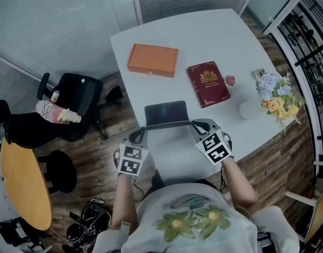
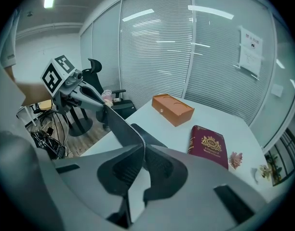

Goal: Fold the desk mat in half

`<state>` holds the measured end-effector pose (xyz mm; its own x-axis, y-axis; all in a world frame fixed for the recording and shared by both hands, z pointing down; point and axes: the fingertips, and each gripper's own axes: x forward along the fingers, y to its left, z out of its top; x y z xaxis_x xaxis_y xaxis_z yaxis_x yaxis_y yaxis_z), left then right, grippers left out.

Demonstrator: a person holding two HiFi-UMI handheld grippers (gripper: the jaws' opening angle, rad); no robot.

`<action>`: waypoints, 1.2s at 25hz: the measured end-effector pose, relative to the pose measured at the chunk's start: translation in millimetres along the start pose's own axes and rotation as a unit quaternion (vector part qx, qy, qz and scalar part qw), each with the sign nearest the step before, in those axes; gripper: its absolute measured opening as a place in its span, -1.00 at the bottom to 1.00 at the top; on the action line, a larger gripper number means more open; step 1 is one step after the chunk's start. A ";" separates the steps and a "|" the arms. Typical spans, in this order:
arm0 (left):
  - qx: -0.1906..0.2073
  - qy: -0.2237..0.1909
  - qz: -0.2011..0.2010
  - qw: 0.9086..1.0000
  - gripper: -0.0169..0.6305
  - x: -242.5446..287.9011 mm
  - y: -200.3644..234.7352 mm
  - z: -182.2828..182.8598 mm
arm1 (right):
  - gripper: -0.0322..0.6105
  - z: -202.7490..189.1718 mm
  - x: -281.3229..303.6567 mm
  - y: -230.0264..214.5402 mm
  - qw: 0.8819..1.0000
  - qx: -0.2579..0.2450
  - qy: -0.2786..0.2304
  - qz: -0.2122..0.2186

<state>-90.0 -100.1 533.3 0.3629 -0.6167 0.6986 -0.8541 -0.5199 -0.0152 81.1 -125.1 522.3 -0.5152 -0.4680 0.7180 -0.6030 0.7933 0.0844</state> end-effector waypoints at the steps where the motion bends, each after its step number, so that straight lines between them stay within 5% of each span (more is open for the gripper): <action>1: -0.001 -0.002 0.000 1.000 -0.90 1.0 1.5 1.8 | -0.80 1.4 0.9 -1.6 1.000 0.001 -0.001 0.000; 30: 0.000 -0.019 0.004 1.000 -0.90 36.3 44.8 37.9 | -0.80 35.1 36.8 -50.3 1.000 -0.003 -0.012 -0.016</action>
<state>-100.9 -168.1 530.9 0.3702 -0.6423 0.6711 -0.8568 -0.5153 -0.0205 71.1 -195.9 520.2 -0.5101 -0.5018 0.6986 -0.6151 0.7805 0.1115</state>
